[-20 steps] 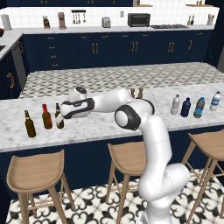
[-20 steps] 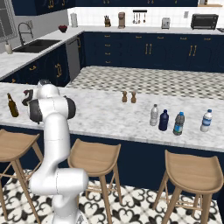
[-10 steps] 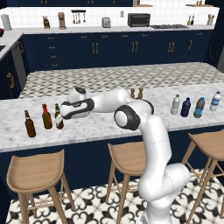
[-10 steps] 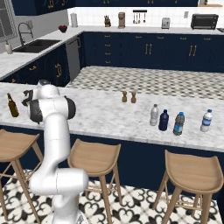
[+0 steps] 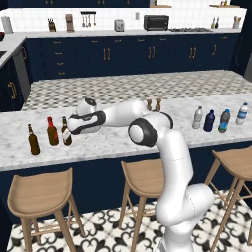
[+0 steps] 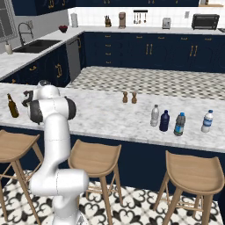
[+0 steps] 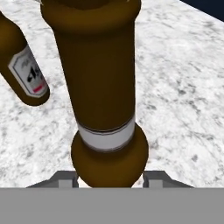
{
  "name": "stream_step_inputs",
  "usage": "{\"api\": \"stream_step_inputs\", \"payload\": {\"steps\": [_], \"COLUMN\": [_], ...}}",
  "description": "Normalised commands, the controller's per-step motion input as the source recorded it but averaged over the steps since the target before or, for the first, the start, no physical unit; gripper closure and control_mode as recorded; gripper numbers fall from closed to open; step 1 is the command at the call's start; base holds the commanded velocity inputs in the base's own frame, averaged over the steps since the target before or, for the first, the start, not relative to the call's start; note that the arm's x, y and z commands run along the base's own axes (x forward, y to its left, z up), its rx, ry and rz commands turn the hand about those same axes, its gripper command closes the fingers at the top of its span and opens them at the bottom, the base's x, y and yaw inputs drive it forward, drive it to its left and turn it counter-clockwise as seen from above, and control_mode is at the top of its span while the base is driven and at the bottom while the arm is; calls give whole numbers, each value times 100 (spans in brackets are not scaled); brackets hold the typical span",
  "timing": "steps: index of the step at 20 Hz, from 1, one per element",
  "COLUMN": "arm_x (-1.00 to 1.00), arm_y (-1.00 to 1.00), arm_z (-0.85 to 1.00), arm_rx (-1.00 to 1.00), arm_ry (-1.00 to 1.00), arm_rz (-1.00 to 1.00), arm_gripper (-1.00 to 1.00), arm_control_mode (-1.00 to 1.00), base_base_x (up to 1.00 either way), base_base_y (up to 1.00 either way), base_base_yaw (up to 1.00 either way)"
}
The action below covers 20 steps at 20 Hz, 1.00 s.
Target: Move the plastic bottles in the middle to the plastics group, and the glass bottles in the middle to the glass group.
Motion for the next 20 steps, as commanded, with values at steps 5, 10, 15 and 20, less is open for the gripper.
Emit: {"api": "stream_step_inputs", "payload": {"steps": [5, 10, 15, 20], "arm_x": [0, 0, -27, -53], "arm_y": [0, -9, -50, -85], "arm_z": [0, 9, 43, 59], "arm_rx": [0, 0, 6, 15], "arm_ry": [0, 0, 0, 0], "arm_rz": [0, 0, -4, -15], "arm_gripper": [-100, -100, -100, -100], "arm_control_mode": [-100, -100, -100, -100], "base_base_x": [0, 0, 0, 0], "base_base_y": [0, 0, 0, 0], "base_base_yaw": [0, 0, 0, 0]}}
